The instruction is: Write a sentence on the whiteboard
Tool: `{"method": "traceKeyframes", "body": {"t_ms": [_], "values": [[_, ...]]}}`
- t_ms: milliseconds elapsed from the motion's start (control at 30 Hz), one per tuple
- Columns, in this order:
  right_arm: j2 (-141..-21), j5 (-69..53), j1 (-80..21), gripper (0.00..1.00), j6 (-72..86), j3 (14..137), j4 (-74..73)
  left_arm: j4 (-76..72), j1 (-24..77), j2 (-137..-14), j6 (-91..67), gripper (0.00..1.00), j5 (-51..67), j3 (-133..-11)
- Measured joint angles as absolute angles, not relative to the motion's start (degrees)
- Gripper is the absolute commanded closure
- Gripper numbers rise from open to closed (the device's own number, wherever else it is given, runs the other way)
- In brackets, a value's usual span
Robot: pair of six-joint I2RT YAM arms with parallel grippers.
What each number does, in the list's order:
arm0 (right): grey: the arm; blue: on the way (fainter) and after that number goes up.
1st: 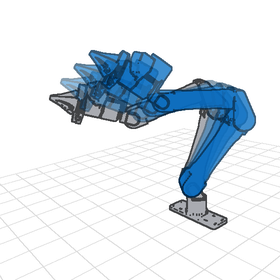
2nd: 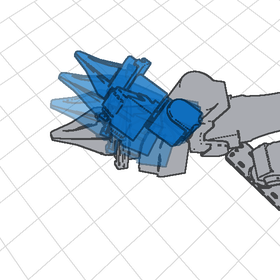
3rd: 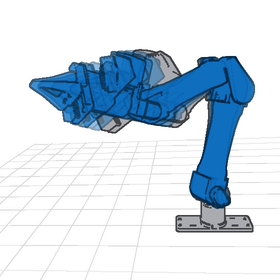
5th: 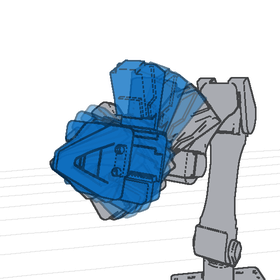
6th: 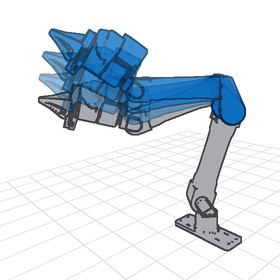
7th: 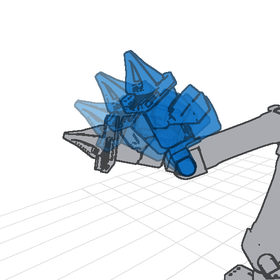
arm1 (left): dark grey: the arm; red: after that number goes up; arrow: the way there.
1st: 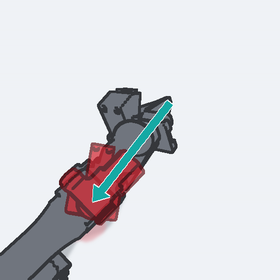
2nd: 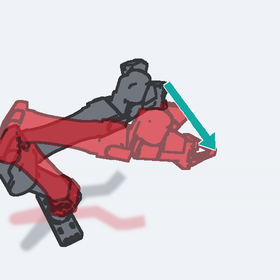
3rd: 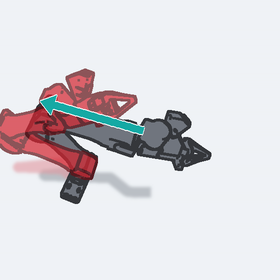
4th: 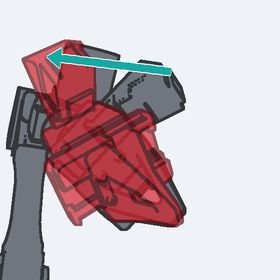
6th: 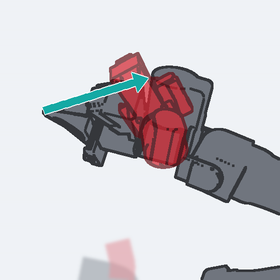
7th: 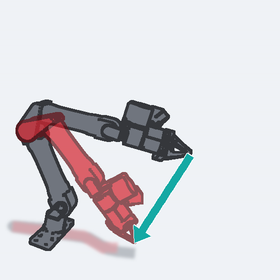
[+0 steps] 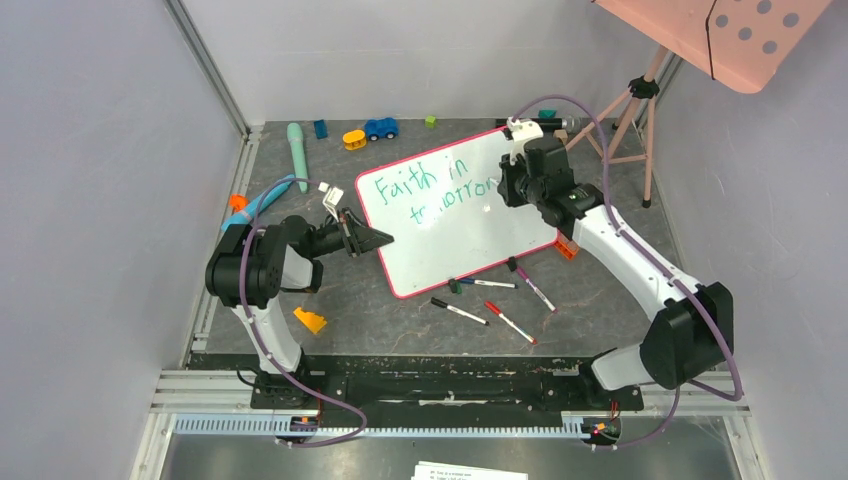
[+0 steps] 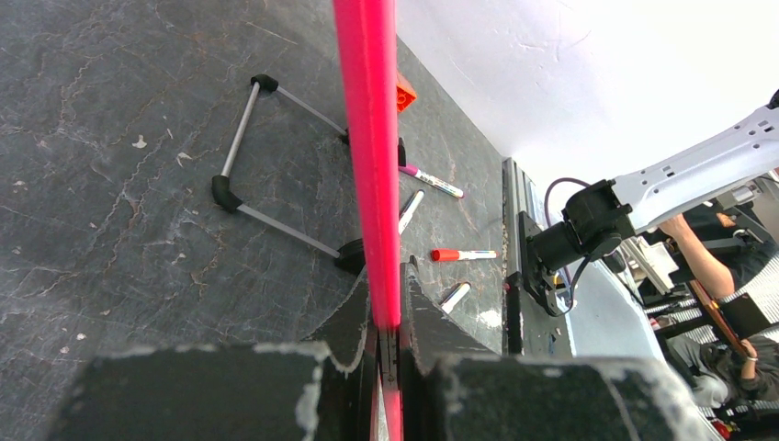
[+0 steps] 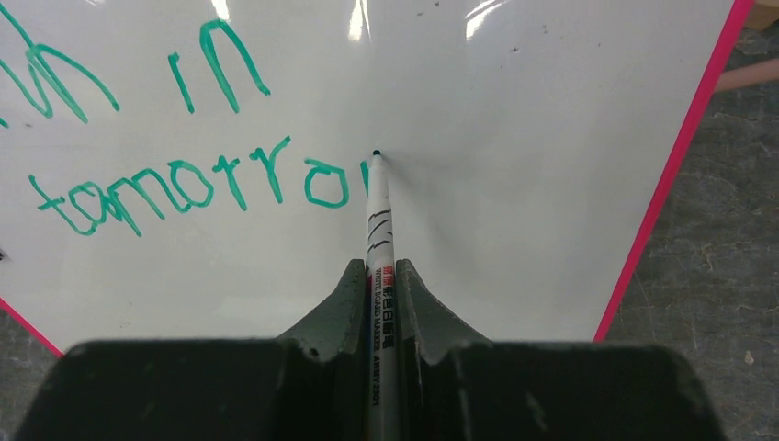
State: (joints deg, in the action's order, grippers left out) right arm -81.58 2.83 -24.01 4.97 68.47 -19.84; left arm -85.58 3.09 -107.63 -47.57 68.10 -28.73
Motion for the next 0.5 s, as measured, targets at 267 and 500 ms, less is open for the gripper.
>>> {"method": "traceKeyframes", "body": {"t_ms": [267, 500], "values": [[-81.93, 2.83, -23.77, 1.0, 4.86, 69.32, -19.59, -85.58, 3.09, -107.63, -47.57, 0.98, 68.1, -28.73], [-79.48, 3.11, -23.51, 1.0, 4.86, 64.79, -18.52, -85.58, 3.09, -107.63, -47.57, 0.98, 68.1, -28.73]]}}
